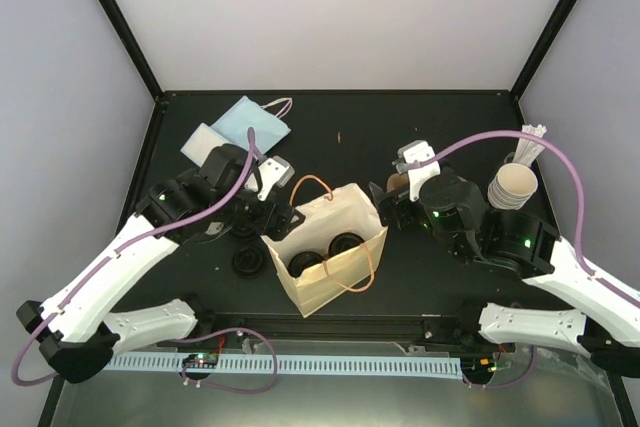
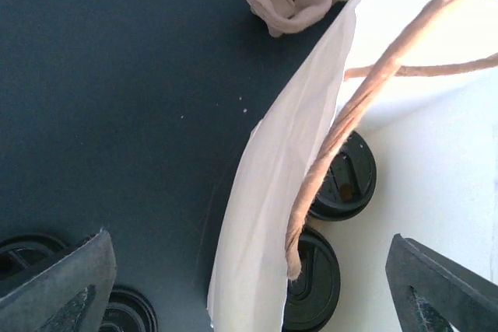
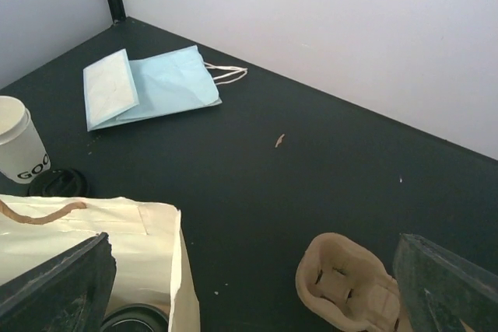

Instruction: Pack the takeout coffee

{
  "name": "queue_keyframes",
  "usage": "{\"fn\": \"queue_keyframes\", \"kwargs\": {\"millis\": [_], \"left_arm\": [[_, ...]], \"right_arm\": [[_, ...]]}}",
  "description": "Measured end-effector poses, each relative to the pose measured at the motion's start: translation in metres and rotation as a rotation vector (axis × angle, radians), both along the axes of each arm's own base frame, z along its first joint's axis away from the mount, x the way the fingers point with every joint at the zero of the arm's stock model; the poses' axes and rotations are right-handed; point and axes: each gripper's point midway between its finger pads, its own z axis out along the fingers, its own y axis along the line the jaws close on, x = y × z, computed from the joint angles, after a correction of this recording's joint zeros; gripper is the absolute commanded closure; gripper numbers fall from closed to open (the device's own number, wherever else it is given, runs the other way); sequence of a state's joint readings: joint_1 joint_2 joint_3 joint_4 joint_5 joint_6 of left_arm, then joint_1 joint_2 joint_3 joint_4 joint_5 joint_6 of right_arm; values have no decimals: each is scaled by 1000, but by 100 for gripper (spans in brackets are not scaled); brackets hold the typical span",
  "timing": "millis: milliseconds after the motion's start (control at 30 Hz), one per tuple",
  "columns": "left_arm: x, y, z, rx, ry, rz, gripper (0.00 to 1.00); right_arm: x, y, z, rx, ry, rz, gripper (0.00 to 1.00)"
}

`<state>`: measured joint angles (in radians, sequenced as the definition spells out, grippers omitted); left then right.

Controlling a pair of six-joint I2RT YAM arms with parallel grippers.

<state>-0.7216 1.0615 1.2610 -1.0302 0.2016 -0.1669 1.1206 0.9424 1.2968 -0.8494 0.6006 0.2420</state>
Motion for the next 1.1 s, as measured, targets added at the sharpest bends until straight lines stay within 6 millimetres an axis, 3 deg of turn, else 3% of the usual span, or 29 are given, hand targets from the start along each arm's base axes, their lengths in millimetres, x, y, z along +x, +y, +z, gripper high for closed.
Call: {"fn": "queue_keyframes", "kwargs": {"millis": [267, 500, 733, 800, 1100], "left_arm": [[1, 5, 14, -52, -103, 6, 2], [7, -7, -2, -15, -72, -46, 18], [9, -13, -17, 9, -47, -70, 33], [11, -15, -20, 17, -44, -75, 38], [20, -20, -41, 82, -7, -85, 80]], "right_arm": [[4, 3, -21, -85, 55, -17, 0], [8, 2, -48, -178, 133, -45, 0], [24, -23, -62, -215, 187, -154, 0], [26, -28, -63, -211, 190, -173, 0], [22, -35, -56, -177, 183, -172, 1]]}}
